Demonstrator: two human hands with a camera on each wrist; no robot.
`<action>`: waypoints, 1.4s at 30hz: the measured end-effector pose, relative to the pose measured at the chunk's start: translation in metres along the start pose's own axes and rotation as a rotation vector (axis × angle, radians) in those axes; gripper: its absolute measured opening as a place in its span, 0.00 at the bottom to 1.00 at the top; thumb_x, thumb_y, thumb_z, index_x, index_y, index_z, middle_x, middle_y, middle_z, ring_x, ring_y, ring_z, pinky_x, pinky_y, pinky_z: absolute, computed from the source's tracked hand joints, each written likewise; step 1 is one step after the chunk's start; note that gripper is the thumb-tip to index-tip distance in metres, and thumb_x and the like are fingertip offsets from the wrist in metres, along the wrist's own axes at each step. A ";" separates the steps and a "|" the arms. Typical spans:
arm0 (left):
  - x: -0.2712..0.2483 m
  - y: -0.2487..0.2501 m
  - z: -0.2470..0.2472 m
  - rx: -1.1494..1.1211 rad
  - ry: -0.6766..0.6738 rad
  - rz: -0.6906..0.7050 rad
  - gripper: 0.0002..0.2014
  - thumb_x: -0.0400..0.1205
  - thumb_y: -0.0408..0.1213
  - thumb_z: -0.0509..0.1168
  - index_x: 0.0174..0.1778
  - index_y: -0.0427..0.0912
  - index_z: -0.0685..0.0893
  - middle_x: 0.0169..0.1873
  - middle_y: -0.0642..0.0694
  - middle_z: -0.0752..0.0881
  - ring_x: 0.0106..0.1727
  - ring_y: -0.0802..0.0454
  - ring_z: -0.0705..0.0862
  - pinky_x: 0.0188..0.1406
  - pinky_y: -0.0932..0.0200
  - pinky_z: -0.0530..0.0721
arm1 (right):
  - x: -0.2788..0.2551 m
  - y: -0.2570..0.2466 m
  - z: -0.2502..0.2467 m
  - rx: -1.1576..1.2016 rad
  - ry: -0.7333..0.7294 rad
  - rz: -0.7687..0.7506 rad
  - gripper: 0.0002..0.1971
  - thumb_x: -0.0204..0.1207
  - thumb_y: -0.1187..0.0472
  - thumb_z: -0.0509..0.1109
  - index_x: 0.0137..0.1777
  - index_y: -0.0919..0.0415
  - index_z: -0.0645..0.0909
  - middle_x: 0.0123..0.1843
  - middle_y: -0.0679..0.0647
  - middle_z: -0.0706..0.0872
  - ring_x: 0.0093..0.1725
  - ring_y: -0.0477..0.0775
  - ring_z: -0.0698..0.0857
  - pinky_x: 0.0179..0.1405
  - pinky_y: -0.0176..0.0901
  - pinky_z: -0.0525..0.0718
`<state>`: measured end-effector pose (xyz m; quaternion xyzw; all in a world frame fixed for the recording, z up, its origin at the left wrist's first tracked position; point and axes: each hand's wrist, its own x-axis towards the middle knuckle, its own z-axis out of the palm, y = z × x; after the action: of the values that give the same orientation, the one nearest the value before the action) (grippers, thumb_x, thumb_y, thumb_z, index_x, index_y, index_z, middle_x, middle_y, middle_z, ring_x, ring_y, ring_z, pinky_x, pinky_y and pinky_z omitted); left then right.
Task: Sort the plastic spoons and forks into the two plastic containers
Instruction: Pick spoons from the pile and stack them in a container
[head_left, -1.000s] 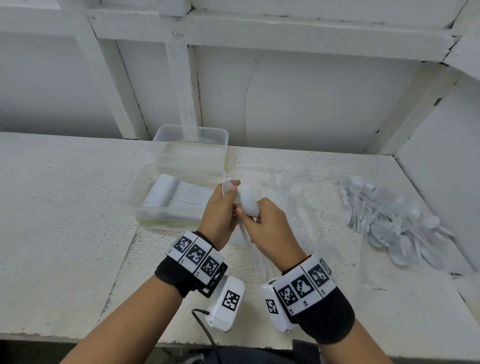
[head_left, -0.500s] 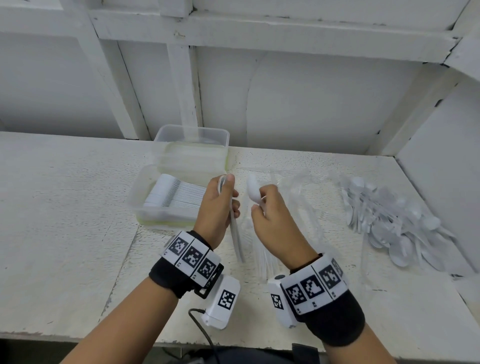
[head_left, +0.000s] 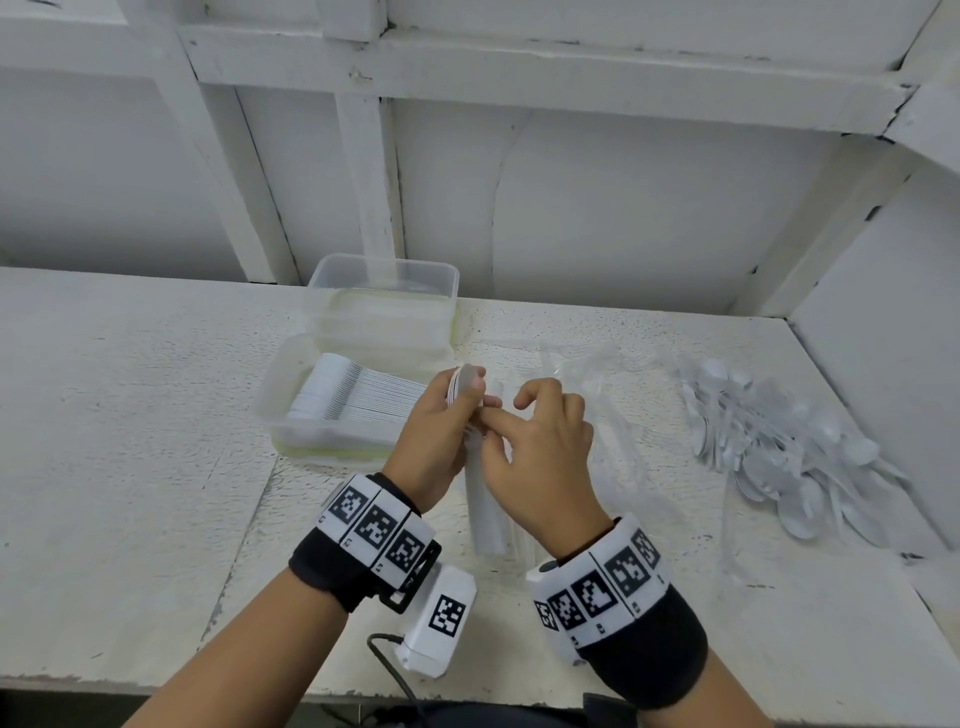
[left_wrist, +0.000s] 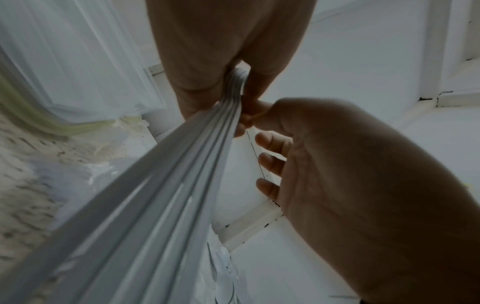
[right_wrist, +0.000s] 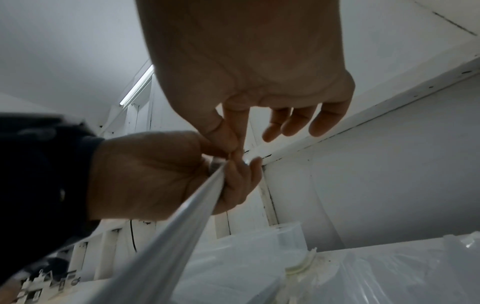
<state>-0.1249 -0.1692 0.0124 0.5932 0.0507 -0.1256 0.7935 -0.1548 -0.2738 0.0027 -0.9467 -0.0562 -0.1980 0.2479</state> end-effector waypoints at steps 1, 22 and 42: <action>-0.001 -0.001 -0.002 0.018 -0.015 0.006 0.08 0.85 0.35 0.58 0.58 0.47 0.77 0.35 0.48 0.83 0.34 0.52 0.79 0.37 0.57 0.77 | 0.002 0.001 -0.002 0.062 -0.032 0.030 0.15 0.71 0.53 0.57 0.44 0.47 0.87 0.48 0.48 0.71 0.50 0.53 0.69 0.45 0.47 0.66; -0.025 -0.006 -0.051 0.752 -0.417 -0.102 0.05 0.84 0.41 0.60 0.44 0.44 0.75 0.33 0.49 0.85 0.25 0.59 0.81 0.25 0.66 0.78 | 0.025 0.037 -0.026 0.412 -0.119 0.031 0.04 0.78 0.65 0.67 0.48 0.56 0.82 0.45 0.49 0.83 0.42 0.35 0.79 0.40 0.22 0.75; -0.001 0.051 -0.108 1.236 -0.227 0.265 0.10 0.79 0.45 0.66 0.56 0.53 0.77 0.44 0.58 0.81 0.46 0.63 0.79 0.42 0.70 0.73 | 0.047 0.000 0.017 -0.150 -0.316 -0.592 0.13 0.76 0.53 0.60 0.52 0.56 0.83 0.43 0.50 0.86 0.39 0.57 0.84 0.32 0.47 0.79</action>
<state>-0.1050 -0.0527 0.0283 0.9254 -0.1890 -0.0945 0.3146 -0.1053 -0.2649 0.0078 -0.9238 -0.3516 -0.1158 0.0975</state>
